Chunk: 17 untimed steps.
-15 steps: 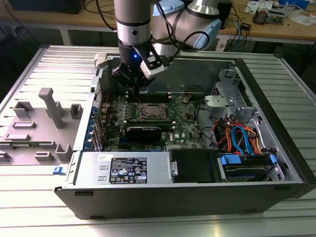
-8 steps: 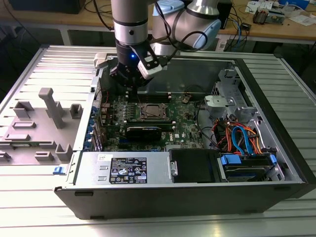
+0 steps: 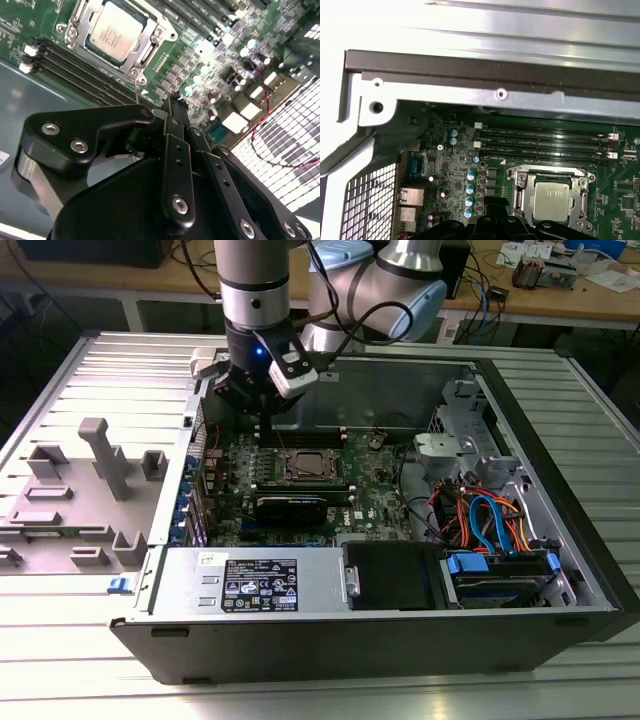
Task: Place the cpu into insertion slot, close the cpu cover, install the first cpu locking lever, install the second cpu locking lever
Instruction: 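Install the first cpu locking lever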
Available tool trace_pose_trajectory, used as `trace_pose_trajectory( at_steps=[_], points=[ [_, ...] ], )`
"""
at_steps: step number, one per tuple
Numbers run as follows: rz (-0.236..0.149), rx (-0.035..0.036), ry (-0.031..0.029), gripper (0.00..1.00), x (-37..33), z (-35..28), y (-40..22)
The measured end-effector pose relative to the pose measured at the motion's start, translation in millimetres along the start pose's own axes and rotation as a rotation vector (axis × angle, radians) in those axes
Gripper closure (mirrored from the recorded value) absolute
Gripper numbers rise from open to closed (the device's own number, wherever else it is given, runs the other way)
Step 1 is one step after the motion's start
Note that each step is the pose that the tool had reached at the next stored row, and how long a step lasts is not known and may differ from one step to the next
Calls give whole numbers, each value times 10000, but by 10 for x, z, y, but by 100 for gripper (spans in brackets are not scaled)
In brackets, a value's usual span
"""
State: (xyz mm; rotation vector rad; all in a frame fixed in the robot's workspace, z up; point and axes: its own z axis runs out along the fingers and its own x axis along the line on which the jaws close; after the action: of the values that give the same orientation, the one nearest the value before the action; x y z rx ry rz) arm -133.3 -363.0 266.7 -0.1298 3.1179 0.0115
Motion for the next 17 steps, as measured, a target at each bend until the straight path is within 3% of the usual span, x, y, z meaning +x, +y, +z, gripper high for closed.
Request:
trace_pose_trajectory(
  at_steps=[2,9,17],
  points=[
    [0,-1,-1,89,0,5,53],
    [-14,-1,0,89,20,32,140],
    [-21,14,0,89,-21,52,201]
  ],
)
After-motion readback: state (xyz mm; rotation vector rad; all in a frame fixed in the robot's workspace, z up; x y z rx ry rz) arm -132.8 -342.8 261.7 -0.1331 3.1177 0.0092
